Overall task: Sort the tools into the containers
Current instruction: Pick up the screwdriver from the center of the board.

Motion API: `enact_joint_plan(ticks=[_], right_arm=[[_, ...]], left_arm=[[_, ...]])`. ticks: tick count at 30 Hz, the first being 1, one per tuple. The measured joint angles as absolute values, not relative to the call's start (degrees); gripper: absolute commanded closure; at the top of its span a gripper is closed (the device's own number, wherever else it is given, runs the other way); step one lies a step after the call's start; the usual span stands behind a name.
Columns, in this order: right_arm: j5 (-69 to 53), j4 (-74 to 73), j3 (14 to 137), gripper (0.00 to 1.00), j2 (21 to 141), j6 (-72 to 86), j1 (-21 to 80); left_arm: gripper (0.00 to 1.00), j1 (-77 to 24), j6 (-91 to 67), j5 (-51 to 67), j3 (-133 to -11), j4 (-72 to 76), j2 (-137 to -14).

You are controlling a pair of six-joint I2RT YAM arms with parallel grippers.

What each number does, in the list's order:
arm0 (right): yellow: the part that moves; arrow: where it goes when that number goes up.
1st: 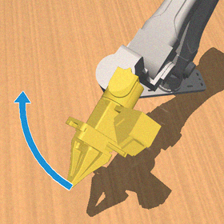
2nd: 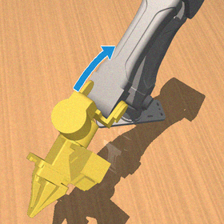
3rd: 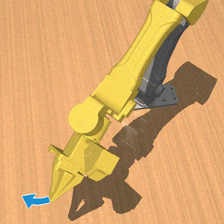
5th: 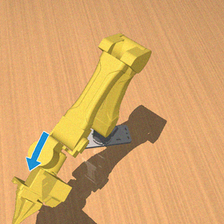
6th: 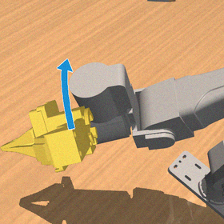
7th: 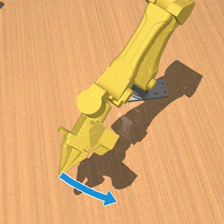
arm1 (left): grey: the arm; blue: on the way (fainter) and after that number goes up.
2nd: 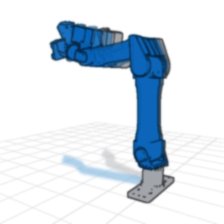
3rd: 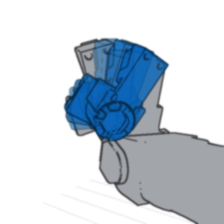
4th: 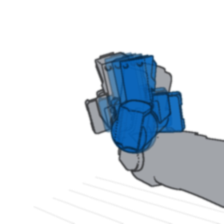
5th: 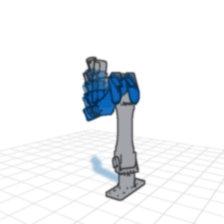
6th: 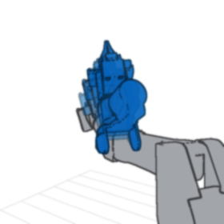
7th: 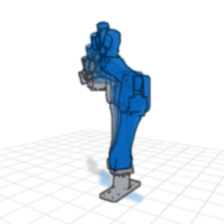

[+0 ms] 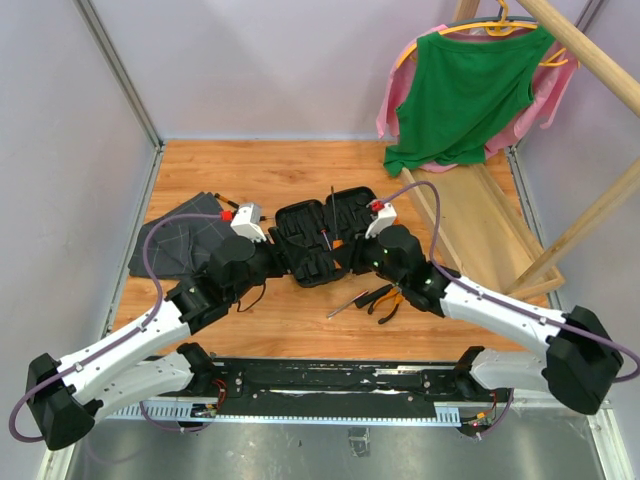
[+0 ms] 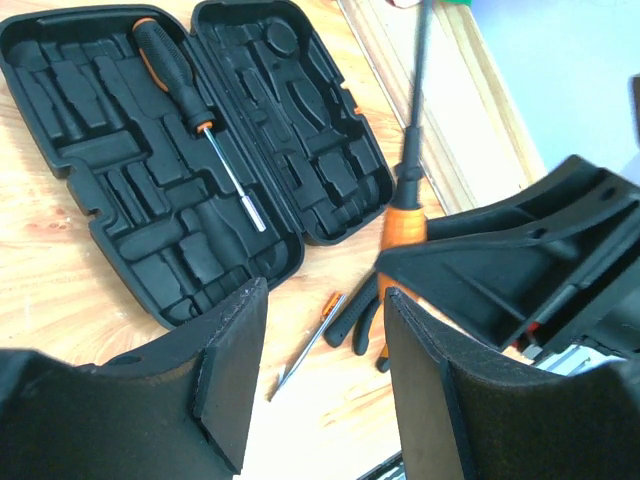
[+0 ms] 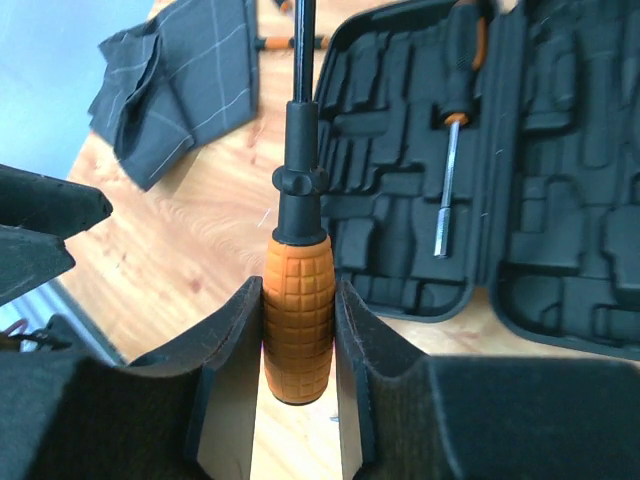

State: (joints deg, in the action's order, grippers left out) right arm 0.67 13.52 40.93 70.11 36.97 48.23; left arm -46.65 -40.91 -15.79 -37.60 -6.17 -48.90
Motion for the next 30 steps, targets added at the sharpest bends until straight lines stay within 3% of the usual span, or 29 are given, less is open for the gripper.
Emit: enact_joint_plan(ticks=[13,30], right_arm=[[7.1,21.1,29.5,0.99,56.1,7.5,48.2],[-3.7,18.9,28.6,0.99,51.6,-27.9,48.2]], left_arm=[[0.47,-46.7,-40.6,-16.1,-38.7,-8.6,-48.8],[0.48,-46.7,-38.7,-15.6,-39.5,-10.8,-49.1]])
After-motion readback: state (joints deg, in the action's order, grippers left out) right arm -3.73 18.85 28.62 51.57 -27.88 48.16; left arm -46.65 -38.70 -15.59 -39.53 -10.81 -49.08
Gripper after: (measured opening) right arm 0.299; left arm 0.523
